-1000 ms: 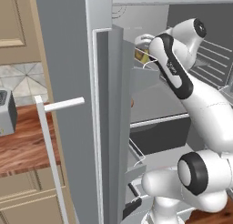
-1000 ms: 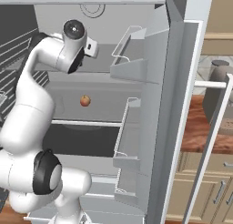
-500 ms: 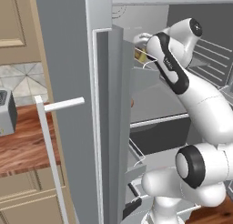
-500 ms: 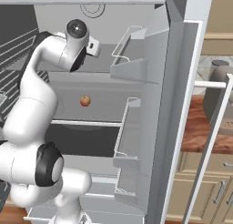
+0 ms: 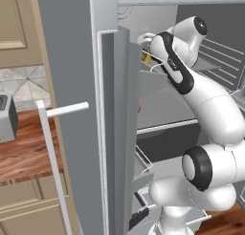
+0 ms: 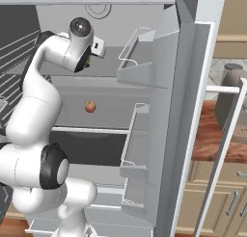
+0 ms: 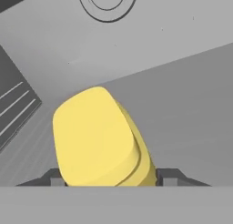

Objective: Place the mustard and ketchup from the counter to the top shelf of the fridge. If the existing items in the fridge are on the top shelf, move them to other shelves.

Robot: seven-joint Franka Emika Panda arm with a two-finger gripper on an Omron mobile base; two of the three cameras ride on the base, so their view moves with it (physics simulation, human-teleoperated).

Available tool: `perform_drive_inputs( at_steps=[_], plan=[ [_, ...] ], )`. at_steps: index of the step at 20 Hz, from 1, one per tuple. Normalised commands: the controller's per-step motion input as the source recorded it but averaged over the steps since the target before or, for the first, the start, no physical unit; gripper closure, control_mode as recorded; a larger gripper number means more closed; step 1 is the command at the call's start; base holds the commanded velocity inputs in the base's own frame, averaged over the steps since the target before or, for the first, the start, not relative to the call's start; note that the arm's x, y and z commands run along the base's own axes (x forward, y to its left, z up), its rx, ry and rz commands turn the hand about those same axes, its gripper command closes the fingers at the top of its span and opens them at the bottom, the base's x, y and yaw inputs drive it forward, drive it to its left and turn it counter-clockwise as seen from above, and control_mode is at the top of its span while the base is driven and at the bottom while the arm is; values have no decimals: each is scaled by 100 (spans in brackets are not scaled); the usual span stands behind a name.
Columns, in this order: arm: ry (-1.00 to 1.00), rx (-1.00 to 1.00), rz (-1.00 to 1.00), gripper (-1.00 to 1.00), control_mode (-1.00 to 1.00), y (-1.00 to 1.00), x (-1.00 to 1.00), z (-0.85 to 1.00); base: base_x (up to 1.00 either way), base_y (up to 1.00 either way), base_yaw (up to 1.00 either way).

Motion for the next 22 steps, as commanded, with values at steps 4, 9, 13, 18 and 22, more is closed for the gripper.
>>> perform_drive_inputs(
  at_steps=[4, 9, 13, 18, 22],
  plan=[
    [0, 0, 0, -100, -100, 0, 0, 0, 0, 0, 0],
    [0, 0, 0, -100, -100, 0, 0, 0, 0, 0, 0],
    [-2, 0, 0, -100, -100, 0, 0, 0, 0, 0, 0],
    [-7, 0, 0, -100, -100, 0, 0, 0, 0, 0, 0],
    [-5, 0, 0, -100, -100, 0, 13, 0, 0, 0, 0]
  ],
)
